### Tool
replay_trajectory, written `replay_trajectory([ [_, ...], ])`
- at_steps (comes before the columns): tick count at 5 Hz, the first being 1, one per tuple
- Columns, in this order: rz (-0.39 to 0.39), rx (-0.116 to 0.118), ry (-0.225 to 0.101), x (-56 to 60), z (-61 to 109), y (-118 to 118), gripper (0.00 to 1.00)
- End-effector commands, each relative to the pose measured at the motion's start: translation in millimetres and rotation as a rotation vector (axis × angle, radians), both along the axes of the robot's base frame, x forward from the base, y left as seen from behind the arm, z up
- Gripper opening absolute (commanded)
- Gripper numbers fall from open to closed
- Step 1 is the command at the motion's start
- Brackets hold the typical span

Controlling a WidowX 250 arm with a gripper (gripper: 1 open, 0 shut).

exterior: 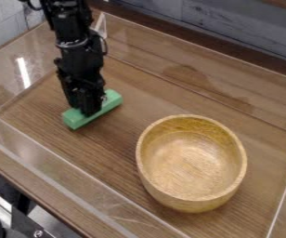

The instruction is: Put the green block in the brown bowl

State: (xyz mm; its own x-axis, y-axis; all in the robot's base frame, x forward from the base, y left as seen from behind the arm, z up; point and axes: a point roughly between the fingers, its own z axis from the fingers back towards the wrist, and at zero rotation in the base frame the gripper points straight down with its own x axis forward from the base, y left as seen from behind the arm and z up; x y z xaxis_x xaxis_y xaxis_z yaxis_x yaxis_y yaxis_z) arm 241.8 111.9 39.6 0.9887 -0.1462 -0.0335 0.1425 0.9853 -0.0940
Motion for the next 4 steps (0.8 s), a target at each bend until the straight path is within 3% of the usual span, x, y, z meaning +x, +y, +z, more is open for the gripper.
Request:
replay_trajectory([
  [1,-0.002,0.026,-0.055,13.2,17.4,4,1.00],
  [4,0.008,0.009,-0.053,15.0,-4.0,8,1.00],
])
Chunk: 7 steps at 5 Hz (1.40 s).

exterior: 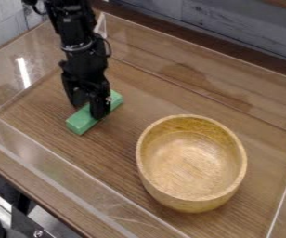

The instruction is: Put the green block in the brown bowl

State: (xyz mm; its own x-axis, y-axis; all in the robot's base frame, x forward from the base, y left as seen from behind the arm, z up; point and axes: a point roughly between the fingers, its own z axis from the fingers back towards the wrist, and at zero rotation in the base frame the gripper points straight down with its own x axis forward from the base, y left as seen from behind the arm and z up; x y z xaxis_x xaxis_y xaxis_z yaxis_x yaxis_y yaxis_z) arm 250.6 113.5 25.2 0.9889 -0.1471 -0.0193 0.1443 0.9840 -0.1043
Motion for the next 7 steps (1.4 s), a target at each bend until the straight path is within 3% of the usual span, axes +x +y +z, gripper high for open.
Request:
replay_trajectory([
  [1,0.024,0.010,-0.033,5.6,8.1,5,0.00],
  [3,0.088,-0.006,0.018,2.8,35.8,-6,0.00],
  [4,0.130,-0.009,0.032,5.3,65.7,-15,0.00],
  [5,0.172,-0.008,0.013,7.5,112.9,-34,0.00],
  [6,0.162,-0.017,-0.004,4.1,143.7,-72,0.00],
  [7,0.095,-0.025,-0.011,-3.9,148.5,-122,0.00],
])
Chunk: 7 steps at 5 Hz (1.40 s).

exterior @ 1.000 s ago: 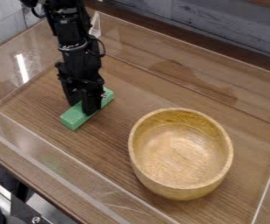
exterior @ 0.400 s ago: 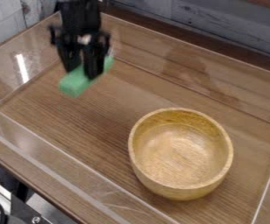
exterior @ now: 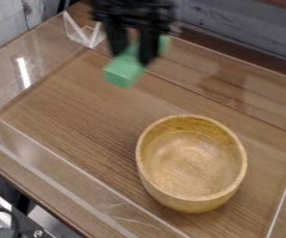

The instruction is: Put the green block in the brown bowl

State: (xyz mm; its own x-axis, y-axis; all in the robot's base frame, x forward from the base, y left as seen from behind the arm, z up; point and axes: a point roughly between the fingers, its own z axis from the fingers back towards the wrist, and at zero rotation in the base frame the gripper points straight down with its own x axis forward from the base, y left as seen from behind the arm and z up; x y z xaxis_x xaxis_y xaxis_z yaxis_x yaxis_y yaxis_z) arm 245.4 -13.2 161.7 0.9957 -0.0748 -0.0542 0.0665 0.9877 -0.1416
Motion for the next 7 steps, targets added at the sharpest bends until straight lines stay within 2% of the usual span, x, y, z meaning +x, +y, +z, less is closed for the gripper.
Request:
replay_trajectory([
  [1,-0.050,0.008,-0.069,-4.5,6.7,-45,0.00],
  [2,-0.045,0.026,-0.098,-2.9,8.7,-26,0.00],
  [4,-0.048,0.031,-0.120,-18.9,-9.5,-48,0.00],
  [5,-0.050,0.035,-0.135,-26.3,-21.2,-71,0.00],
  [6,-0.019,0.040,-0.162,-22.0,-18.4,-73,0.00],
  [7,-0.001,0.037,-0.171,-21.2,-15.1,-70,0.00],
])
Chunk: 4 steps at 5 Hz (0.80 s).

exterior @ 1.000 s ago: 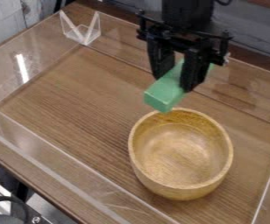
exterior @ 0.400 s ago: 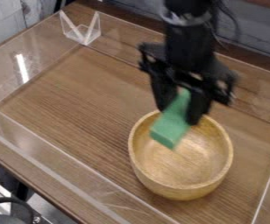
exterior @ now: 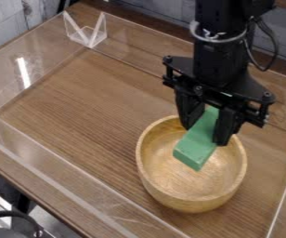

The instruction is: Put the green block in the brown bowl

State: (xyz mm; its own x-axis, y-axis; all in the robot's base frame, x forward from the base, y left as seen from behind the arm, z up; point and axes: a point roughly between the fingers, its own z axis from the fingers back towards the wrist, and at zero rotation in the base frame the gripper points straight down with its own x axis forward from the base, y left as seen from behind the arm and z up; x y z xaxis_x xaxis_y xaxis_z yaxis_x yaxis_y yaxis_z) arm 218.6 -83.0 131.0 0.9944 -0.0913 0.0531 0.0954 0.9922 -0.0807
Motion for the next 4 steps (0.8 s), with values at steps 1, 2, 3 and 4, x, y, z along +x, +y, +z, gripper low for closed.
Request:
replay_trajectory([
  [1,0.029,-0.021,-0.067,6.4,18.6,4.0,0.00],
  [2,0.044,-0.025,-0.077,7.4,21.2,7.5,0.00],
  [3,0.054,-0.028,-0.084,7.4,22.9,9.9,0.00],
  [4,0.061,-0.030,-0.092,7.9,23.1,11.8,0.00],
])
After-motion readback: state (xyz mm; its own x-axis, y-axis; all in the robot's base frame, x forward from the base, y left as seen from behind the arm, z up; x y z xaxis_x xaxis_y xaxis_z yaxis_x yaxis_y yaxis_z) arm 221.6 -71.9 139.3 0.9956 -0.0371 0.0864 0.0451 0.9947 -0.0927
